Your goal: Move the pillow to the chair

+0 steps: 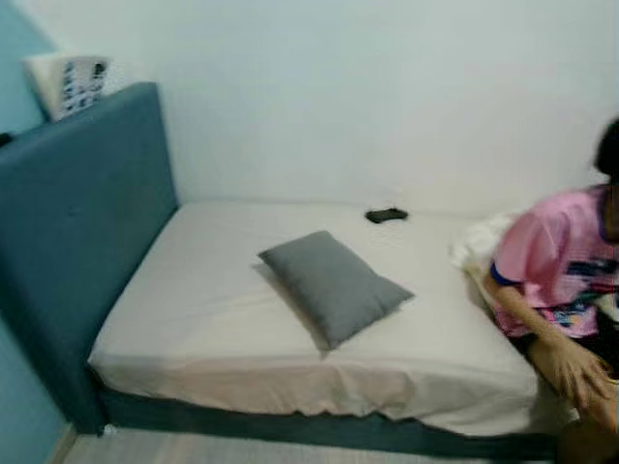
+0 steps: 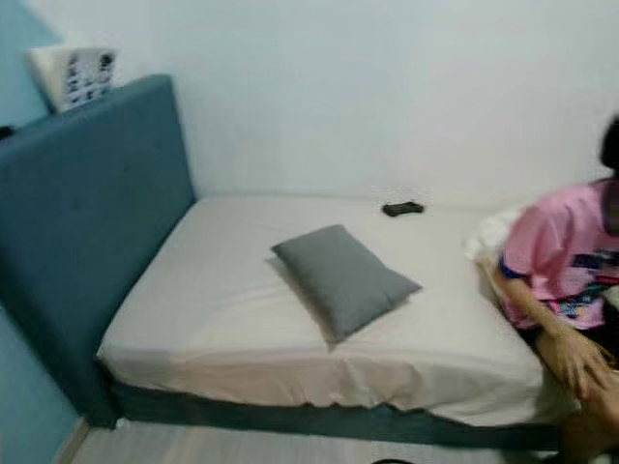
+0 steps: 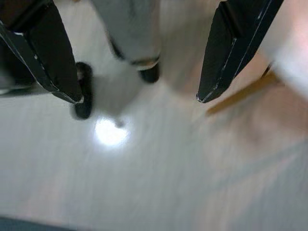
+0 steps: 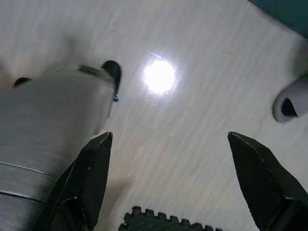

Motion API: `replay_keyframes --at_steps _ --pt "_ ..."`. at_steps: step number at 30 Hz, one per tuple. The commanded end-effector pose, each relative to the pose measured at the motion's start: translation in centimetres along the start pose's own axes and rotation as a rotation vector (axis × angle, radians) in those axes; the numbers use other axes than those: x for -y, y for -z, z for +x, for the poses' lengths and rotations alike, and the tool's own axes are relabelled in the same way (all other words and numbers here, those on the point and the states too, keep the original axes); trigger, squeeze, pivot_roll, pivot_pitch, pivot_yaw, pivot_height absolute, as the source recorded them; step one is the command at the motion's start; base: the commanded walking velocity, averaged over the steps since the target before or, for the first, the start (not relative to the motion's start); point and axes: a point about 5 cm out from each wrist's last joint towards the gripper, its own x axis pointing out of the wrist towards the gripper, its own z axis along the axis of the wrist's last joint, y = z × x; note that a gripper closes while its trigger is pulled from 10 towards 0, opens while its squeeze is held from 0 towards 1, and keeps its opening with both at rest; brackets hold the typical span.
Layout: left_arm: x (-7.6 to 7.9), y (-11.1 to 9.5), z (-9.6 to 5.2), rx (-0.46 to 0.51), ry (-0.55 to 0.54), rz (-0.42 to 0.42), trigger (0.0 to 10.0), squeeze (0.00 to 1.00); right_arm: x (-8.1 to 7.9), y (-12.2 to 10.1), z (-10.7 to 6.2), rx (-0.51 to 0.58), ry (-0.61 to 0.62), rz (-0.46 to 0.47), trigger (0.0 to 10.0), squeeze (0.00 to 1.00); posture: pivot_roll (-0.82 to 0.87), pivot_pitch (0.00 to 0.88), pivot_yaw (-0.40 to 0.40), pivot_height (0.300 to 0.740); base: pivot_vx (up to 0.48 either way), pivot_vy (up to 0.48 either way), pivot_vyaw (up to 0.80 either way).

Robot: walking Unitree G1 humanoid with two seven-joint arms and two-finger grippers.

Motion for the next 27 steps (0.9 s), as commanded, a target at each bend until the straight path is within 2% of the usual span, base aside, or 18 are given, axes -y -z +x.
replay_keyframes --at_steps 1,5,27 --pt "-0.28 1.27 -0.29 -0.039 -0.005 -0.007 10.0 0.0 -0.3 0.01 0.03 0.001 -0.004 0.012 10.0 0.0 0.0 0.011 -0.043 0.74 0.0 0.0 -0.73" --pt "-0.24 1.25 -0.29 -0.037 -0.001 -0.008 10.0 0.0 -0.2 -0.07 0.02 0.011 0.006 0.023 10.0 0.0 0.0 0.013 -0.045 0.74 0.0 0.0 -0.75" --pt "-0.19 1.02 -0.23 -0.036 0.021 0.004 10.0 0.0 -0.04 -0.4 0.02 0.028 0.016 0.01 10.0 0.0 0.0 0.0 -0.046 0.74 0.363 0.0 0.0"
